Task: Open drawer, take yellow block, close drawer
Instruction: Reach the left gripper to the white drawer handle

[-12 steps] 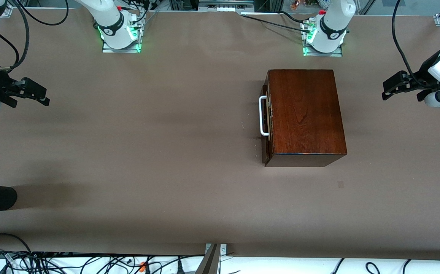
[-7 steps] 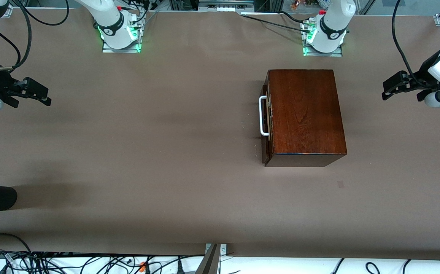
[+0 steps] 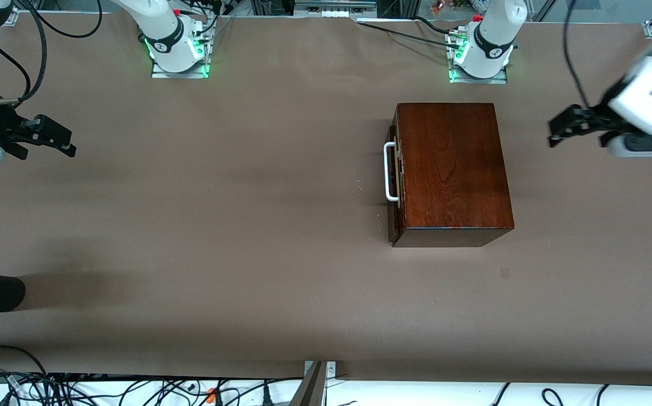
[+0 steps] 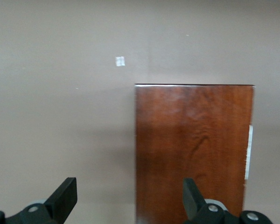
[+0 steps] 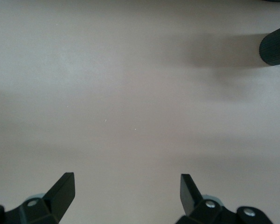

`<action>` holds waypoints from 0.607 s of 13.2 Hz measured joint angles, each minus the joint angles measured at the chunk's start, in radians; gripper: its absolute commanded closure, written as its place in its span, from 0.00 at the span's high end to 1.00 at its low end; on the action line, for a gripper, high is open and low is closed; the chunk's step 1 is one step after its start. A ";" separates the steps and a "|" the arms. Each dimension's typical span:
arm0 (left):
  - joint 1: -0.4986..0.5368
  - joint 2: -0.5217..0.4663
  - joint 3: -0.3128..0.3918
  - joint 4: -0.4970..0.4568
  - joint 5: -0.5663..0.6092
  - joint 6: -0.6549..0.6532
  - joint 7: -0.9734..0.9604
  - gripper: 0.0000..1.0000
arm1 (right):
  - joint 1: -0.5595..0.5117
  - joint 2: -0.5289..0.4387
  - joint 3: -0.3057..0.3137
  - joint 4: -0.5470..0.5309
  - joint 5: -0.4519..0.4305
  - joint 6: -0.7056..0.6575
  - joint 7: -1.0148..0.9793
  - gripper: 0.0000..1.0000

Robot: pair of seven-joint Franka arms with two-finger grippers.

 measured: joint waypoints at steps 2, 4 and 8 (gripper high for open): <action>-0.012 0.011 -0.096 -0.001 0.000 0.000 -0.110 1.00 | 0.000 0.000 0.000 0.000 0.000 0.000 0.000 1.00; -0.022 0.033 -0.212 -0.002 0.000 0.000 -0.260 1.00 | 0.000 0.000 0.000 0.000 0.000 0.000 0.000 1.00; -0.146 0.101 -0.328 -0.004 0.035 0.002 -0.471 1.00 | 0.001 0.000 0.000 0.000 0.000 0.000 0.000 1.00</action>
